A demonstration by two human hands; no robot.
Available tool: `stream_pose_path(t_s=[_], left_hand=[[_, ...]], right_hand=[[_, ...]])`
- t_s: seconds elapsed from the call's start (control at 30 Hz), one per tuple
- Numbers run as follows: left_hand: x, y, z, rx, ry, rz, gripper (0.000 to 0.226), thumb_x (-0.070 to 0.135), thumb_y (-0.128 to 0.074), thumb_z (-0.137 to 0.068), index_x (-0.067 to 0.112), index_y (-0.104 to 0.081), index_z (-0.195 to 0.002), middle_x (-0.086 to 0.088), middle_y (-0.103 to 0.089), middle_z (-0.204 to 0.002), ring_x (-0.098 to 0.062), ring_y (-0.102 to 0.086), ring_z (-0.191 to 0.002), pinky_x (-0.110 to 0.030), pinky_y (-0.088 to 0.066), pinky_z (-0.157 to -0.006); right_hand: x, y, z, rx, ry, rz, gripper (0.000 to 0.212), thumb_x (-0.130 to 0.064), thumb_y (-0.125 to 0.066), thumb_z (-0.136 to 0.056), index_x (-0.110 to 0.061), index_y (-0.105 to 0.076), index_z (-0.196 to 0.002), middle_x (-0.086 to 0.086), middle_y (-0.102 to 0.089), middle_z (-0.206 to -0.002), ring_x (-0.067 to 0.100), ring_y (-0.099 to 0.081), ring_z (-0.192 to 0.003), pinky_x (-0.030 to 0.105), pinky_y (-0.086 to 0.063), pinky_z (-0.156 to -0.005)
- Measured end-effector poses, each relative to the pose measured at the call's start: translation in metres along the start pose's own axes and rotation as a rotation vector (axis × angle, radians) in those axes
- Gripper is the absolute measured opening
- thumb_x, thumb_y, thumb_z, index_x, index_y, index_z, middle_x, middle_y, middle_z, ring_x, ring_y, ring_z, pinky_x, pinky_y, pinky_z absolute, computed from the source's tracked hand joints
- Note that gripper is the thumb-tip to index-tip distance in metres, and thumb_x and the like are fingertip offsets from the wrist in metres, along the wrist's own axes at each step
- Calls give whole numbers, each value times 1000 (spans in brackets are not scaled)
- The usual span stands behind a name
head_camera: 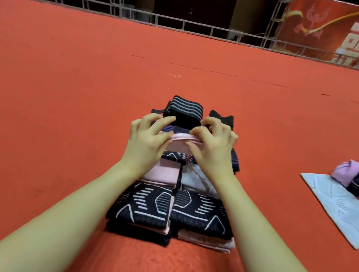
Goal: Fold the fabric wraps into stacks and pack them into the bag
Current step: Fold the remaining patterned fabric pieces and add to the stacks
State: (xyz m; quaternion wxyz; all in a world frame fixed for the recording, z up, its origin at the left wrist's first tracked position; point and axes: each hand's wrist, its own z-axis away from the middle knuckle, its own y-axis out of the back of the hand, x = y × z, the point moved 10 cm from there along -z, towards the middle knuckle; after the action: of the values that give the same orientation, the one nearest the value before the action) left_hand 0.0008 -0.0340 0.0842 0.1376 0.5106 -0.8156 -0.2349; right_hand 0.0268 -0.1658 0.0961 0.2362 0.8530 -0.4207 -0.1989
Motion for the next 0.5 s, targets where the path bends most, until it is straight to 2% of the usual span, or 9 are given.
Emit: stream_pose_path(t_s=[0.07,0.13,0.2,0.27,0.37,0.43,0.5], left_hand=[[-21,-6,4,-4,11,-31,16,22,-59,-82,14,-73,-81,-2,-65,-120,-25,-44,-108,-37,-26,-83],[-38,-12,4,-10,22,-38,16,22,-59,-81,14,-73,-80,-3,-66,-118,-25,-44,-107,-37,-26,-82],[-49,-21,6,-47,13,-32,17,21,-58,-79,14,-73,-79,-3,-68,-115,-24,-45,-106,-36,-26,-81],[-58,-33,11,-114,24,0,18,23,-57,-79,15,-73,-77,-4,-68,-112,-22,-47,-106,-33,-23,-78],[-74,-50,23,-231,133,135,12,24,-64,-77,14,-70,-77,-6,-67,-116,-18,-51,-108,-30,-17,-82],[-79,-56,29,-291,190,202,14,24,-66,-76,11,-69,-77,-8,-67,-117,-21,-60,-103,-35,-26,-86],[-76,-57,30,-302,174,208,23,30,-59,-80,10,-69,-77,-9,-69,-112,-24,-65,-95,-33,-33,-87]], right_hand=[[-3,-24,-5,-48,38,0,19,-32,-73,-68,-20,-68,-82,2,-61,-106,20,-42,-98,25,-10,-75],[-3,-44,-10,-105,47,-28,12,-27,-73,-70,-21,-68,-79,0,-62,-106,20,-43,-101,25,-9,-75],[-1,-59,-14,-149,50,-49,6,-18,-72,-71,-20,-67,-73,-1,-63,-103,25,-51,-100,26,-8,-73],[0,-72,-13,-220,51,-59,13,-23,-70,-73,-19,-67,-85,0,-62,-106,28,-54,-100,26,-10,-75],[2,-95,-3,-427,15,-78,47,-42,-65,-83,-22,-55,-125,-6,-58,-120,19,-47,-112,30,-14,-85],[-1,-103,6,-502,34,-66,51,-48,-64,-83,-25,-55,-127,-9,-57,-125,15,-46,-115,32,-14,-90],[-6,-103,7,-498,62,-64,43,-48,-63,-85,-24,-60,-121,-10,-59,-124,15,-48,-113,31,-14,-87]])
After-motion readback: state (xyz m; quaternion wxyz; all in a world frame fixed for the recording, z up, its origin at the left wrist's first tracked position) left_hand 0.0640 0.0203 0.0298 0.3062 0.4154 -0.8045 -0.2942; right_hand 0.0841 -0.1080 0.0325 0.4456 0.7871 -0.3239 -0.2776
